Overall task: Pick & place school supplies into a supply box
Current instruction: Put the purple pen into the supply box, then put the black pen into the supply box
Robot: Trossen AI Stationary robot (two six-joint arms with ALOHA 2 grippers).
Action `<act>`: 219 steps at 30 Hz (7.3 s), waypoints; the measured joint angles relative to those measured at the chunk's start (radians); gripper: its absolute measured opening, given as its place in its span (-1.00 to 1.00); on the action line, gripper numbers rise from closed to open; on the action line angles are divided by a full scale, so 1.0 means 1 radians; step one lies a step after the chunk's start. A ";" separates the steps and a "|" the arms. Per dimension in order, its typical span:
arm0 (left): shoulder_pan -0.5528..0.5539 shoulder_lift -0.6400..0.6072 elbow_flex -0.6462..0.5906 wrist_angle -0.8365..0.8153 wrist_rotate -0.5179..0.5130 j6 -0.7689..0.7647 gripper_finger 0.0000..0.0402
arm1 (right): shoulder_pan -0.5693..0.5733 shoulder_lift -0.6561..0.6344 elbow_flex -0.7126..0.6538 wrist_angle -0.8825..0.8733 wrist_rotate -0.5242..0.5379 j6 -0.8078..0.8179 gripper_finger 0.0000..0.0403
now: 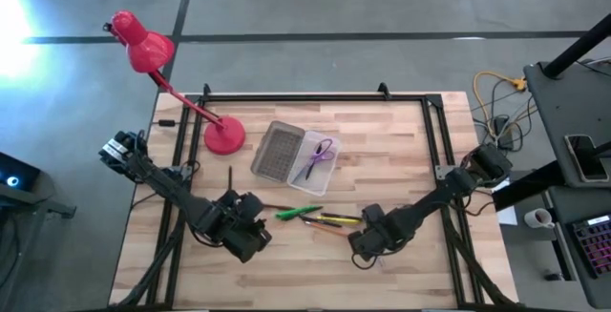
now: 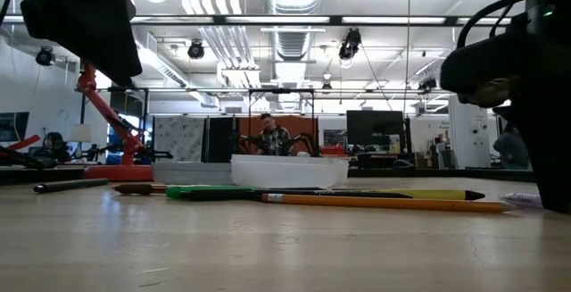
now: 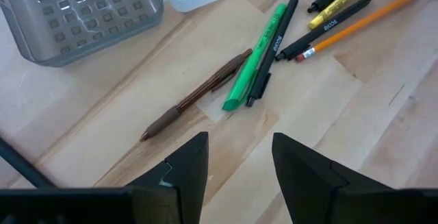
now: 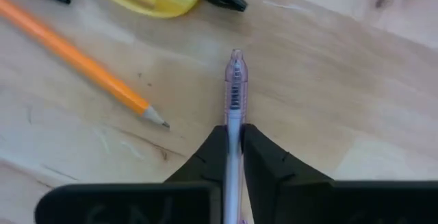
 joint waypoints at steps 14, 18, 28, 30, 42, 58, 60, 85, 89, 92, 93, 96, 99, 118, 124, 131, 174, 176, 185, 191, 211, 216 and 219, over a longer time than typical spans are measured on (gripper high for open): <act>-0.022 -0.001 -0.017 -0.004 0.001 -0.049 -0.27 | -0.229 -0.274 -0.005 0.104 0.382 -0.229 -0.93; -0.021 -0.001 -0.040 -0.004 0.001 -0.074 -0.27 | -0.418 -0.304 -0.047 0.333 0.326 -0.353 -0.93; -0.051 -0.003 -0.051 -0.001 0.015 -0.165 -0.27 | -0.700 -0.142 -0.023 0.574 0.114 -0.416 -0.89; -0.056 -0.003 -0.051 -0.003 0.015 -0.173 -0.27 | -0.708 -0.098 -0.001 0.577 0.082 -0.391 -0.82; -0.058 -0.018 -0.050 -0.044 0.016 -0.228 -0.27 | -0.704 -0.037 0.071 0.571 -0.013 -0.531 -0.29; 0.218 -0.255 -0.344 -0.132 0.242 -0.330 -0.27 | -0.634 -0.309 0.072 0.173 0.155 -0.844 -0.12; 0.249 -0.283 -0.401 -0.102 0.241 -0.334 -0.27 | -0.618 -0.314 0.072 0.141 0.179 -0.823 -0.12; 0.410 -0.084 -0.613 0.128 0.219 -0.223 -0.48 | -0.582 -0.299 0.071 0.143 0.261 -0.803 -0.15; 0.412 -0.101 -0.613 0.151 0.204 -0.190 -0.84 | -0.582 -0.299 0.070 0.142 0.257 -0.837 -0.15; 0.413 -0.111 -0.602 0.152 0.210 -0.190 -0.93 | -0.556 -0.325 0.070 0.127 0.239 -0.844 -0.15; 0.414 -0.115 -0.590 0.149 0.217 -0.190 -0.92 | -0.540 -0.339 0.071 0.113 0.249 -0.835 -0.15; 0.414 -0.146 -0.515 0.135 0.215 -0.181 -0.93 | -0.485 -0.388 0.079 0.026 0.329 -0.798 -0.15; 0.405 -0.188 -0.405 0.246 0.160 -0.096 -0.94 | -0.447 -0.446 0.083 -0.084 0.409 -0.747 -0.15; 0.562 0.108 0.118 0.355 0.140 0.431 -0.94 | -0.418 -0.630 0.026 -0.560 0.377 -0.465 -0.41; 0.534 0.119 0.195 0.305 0.119 0.453 -0.94 | -0.420 -0.619 -0.170 -0.348 0.245 -0.542 -0.52; 0.443 0.030 0.162 0.182 0.038 0.316 -0.94 | -0.510 -0.451 -0.285 0.043 0.222 -0.671 -0.79; 0.190 -0.066 0.161 0.021 -0.188 0.041 -0.94 | -0.678 0.243 0.440 0.230 -0.140 -1.114 -0.83; 0.180 -0.075 0.161 0.022 -0.207 0.041 -0.94 | -0.677 0.215 0.461 0.307 -0.138 -1.102 -0.83; 0.149 -0.092 0.161 0.021 -0.243 0.025 -0.94 | -0.744 -0.019 0.449 0.162 0.061 -1.144 -0.83; 0.170 -0.090 0.159 0.029 -0.241 0.082 -0.94 | -0.714 -0.201 0.446 -0.268 0.384 -1.100 -0.83; 0.591 -0.081 -0.207 0.882 0.120 0.213 -0.89 | -0.473 -0.660 0.087 -0.611 0.517 -0.358 -0.83; 0.628 -0.008 -0.245 1.007 0.164 0.155 -0.95 | -0.463 -0.653 0.003 -0.451 0.504 -0.373 -0.83; 0.630 0.076 -0.181 1.000 0.187 0.157 -0.95 | -0.478 -0.638 -0.025 -0.341 0.483 -0.433 -0.83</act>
